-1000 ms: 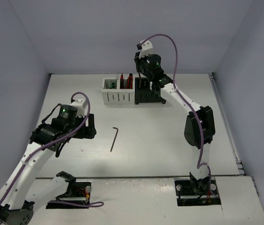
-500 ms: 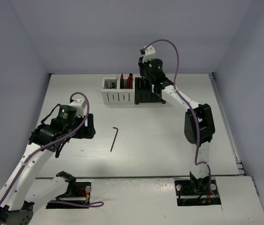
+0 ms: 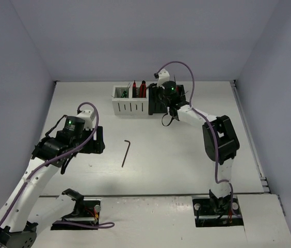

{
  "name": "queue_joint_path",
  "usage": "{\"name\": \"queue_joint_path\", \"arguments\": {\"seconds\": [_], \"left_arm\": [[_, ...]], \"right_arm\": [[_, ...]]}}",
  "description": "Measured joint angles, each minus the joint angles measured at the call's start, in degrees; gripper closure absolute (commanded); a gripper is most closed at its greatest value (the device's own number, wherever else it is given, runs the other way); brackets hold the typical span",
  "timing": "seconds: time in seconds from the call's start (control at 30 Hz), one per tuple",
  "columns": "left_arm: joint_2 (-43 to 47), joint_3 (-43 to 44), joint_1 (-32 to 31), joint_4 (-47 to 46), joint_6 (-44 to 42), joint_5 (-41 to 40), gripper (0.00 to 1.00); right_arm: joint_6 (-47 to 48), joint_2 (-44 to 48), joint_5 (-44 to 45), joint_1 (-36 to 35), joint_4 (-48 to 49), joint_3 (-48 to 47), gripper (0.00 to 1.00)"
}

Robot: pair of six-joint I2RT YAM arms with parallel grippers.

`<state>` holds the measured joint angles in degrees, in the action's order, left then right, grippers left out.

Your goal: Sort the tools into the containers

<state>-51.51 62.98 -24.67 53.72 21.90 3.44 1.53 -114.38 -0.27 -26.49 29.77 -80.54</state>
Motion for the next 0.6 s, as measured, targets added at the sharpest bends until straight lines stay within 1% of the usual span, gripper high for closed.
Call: {"name": "queue_joint_path", "arguments": {"seconds": [0.13,0.2,0.37,0.43,0.5,0.6], "left_arm": [[-0.46,0.00,-0.02,0.04,-0.31,0.00,0.33],[-0.46,0.01,-0.01,0.04,-0.46,0.00,0.33],[-0.46,0.13,-0.01,0.05,-0.68,-0.03,0.33],[-0.47,0.26,-0.01,0.08,-0.79,-0.06,0.33],[-0.48,0.48,0.00,0.18,-0.87,-0.34,0.33],[-0.50,1.08,-0.01,0.66,-1.06,-0.96,0.32]], "right_arm": [[-1.38,4.37,1.43,-0.57,-2.31,0.32,0.33],[-3.03,7.84,2.55,-1.49,-4.99,0.32,0.29],[-8.48,17.28,6.10,-6.03,-12.52,0.31,0.28],[-12.29,20.03,8.25,-8.75,-16.81,0.31,0.25],[-17.17,21.77,10.29,-12.22,-21.74,0.42,0.23],[-24.31,21.76,11.57,-17.26,-28.94,1.43,0.23]]}}
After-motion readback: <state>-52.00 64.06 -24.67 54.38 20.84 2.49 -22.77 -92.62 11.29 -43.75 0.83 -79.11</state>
